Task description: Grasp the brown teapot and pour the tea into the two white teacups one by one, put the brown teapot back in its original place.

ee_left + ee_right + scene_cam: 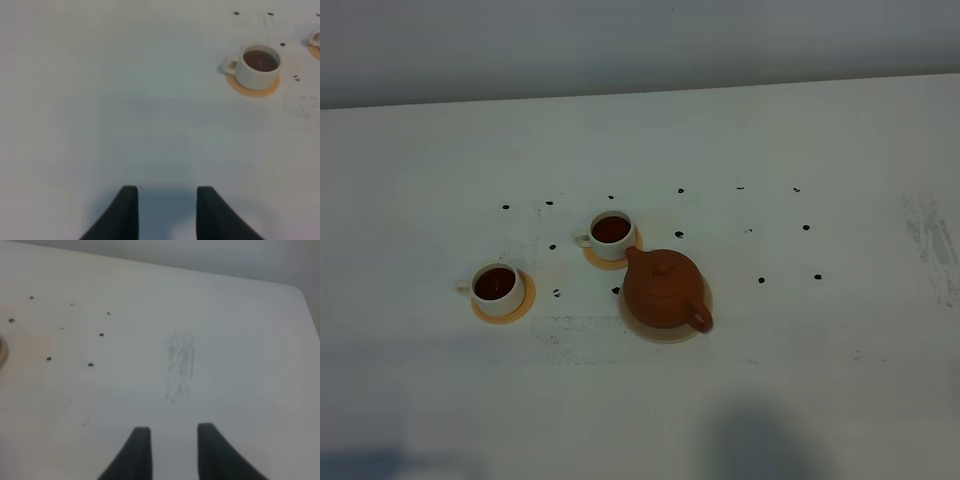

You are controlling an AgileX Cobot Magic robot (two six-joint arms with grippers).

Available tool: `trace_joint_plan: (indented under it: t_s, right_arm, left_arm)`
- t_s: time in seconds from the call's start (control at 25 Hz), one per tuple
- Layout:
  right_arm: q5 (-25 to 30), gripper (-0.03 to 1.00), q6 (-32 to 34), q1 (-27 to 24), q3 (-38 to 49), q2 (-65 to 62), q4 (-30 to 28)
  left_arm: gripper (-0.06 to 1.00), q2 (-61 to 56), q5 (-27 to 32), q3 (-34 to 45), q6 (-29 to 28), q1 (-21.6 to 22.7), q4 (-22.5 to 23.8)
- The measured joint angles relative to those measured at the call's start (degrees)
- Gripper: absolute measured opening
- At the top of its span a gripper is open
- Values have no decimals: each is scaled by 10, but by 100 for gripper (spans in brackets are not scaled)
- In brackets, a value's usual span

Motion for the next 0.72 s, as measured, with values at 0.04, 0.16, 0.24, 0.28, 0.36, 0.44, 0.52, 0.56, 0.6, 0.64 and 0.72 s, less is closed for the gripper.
trace_joint_plan:
  t_s: [0.04, 0.16, 0.24, 0.28, 0.36, 0.44, 0.52, 0.56, 0.6, 0.64, 0.72]
  right_arm:
    - [0, 22, 0, 0, 0, 0, 0]
    - [0, 22, 0, 0, 0, 0, 0]
    - [0, 22, 0, 0, 0, 0, 0]
    - [0, 22, 0, 0, 0, 0, 0]
    - [0, 22, 0, 0, 0, 0, 0]
    - [0, 22, 0, 0, 0, 0, 0]
    - [0, 22, 0, 0, 0, 0, 0]
    - [0, 22, 0, 0, 0, 0, 0]
    - [0, 22, 0, 0, 0, 0, 0]
    - [0, 22, 0, 0, 0, 0, 0]
    - [0, 22, 0, 0, 0, 0, 0]
  left_arm:
    - [30, 0, 0, 0, 0, 0, 0]
    - [30, 0, 0, 0, 0, 0, 0]
    - [30, 0, 0, 0, 0, 0, 0]
    - [30, 0, 0, 0, 0, 0, 0]
    - [30, 0, 0, 0, 0, 0, 0]
    - [30, 0, 0, 0, 0, 0, 0]
    - [30, 0, 0, 0, 0, 0, 0]
    - [30, 0, 0, 0, 0, 0, 0]
    - [30, 0, 0, 0, 0, 0, 0]
    - [30, 0, 0, 0, -1, 0, 0]
    - [30, 0, 0, 0, -1, 0, 0]
